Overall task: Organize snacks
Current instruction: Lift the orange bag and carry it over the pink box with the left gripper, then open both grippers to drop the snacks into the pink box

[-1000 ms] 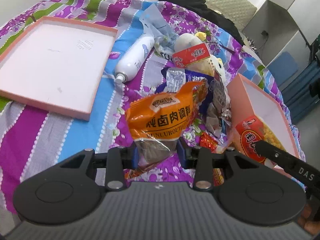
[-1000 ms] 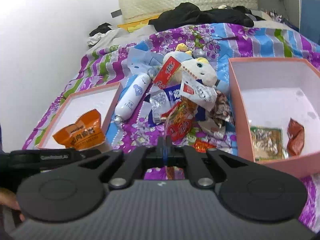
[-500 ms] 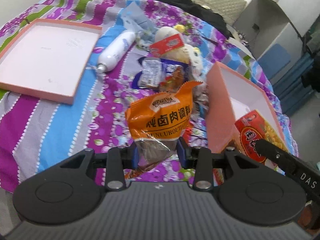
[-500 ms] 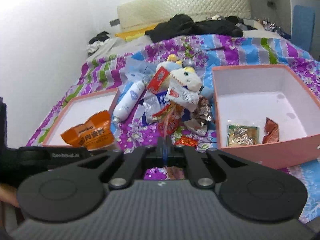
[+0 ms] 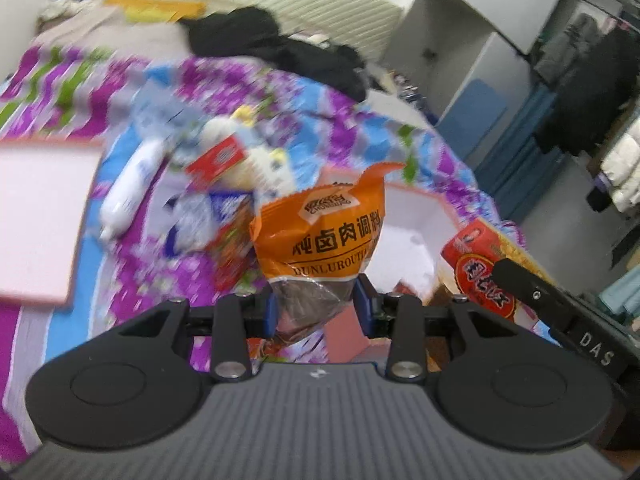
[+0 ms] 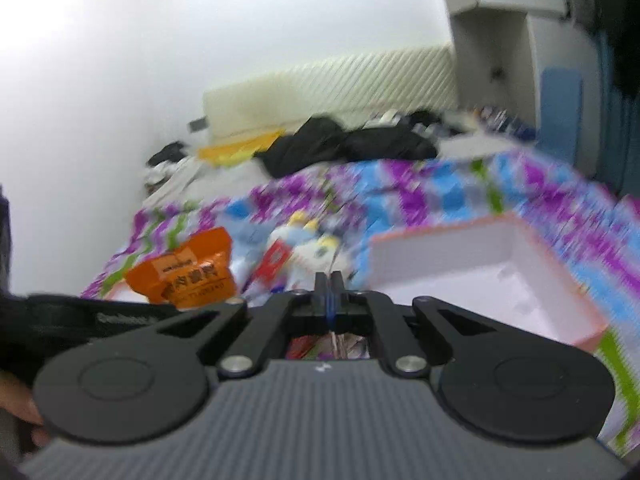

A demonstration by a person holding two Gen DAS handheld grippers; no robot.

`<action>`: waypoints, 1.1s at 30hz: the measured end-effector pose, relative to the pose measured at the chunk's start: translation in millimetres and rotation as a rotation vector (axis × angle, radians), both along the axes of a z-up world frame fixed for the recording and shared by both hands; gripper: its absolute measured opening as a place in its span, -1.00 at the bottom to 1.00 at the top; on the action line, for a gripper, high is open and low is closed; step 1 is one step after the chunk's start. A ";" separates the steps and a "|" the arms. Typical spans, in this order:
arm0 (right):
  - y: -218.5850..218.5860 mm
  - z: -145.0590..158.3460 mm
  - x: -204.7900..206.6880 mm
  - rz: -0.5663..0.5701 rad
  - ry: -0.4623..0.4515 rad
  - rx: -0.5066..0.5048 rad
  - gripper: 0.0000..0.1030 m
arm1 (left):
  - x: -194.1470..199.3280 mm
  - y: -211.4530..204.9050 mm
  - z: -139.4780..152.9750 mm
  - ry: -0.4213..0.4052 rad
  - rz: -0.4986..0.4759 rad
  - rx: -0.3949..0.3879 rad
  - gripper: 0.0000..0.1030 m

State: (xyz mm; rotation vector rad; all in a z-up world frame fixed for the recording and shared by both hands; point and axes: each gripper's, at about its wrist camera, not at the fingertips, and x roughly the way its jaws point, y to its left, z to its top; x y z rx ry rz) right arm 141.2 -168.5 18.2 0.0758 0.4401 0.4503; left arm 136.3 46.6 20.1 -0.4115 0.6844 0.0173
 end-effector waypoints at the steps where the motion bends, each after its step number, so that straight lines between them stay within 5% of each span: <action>1: -4.6 4.6 4.7 -0.016 -0.018 -0.005 -0.93 | 7.4 -3.4 6.8 -0.011 -0.013 0.011 -0.17; 7: -31.1 33.1 35.3 -0.092 -0.104 -0.018 -0.94 | 64.7 -26.2 43.3 -0.059 -0.092 0.055 -0.17; 14: -60.2 30.5 95.8 -0.194 -0.076 -0.037 -0.93 | 147.8 -70.7 40.3 -0.024 -0.200 0.063 -0.17; 23: -98.8 -37.3 195.2 -0.256 0.178 -0.114 -0.93 | 251.8 -122.5 -19.0 0.168 -0.284 0.079 -0.17; 33: -120.5 -117.6 233.7 -0.280 0.361 -0.164 -0.91 | 316.1 -147.2 -86.2 0.361 -0.325 0.115 -0.17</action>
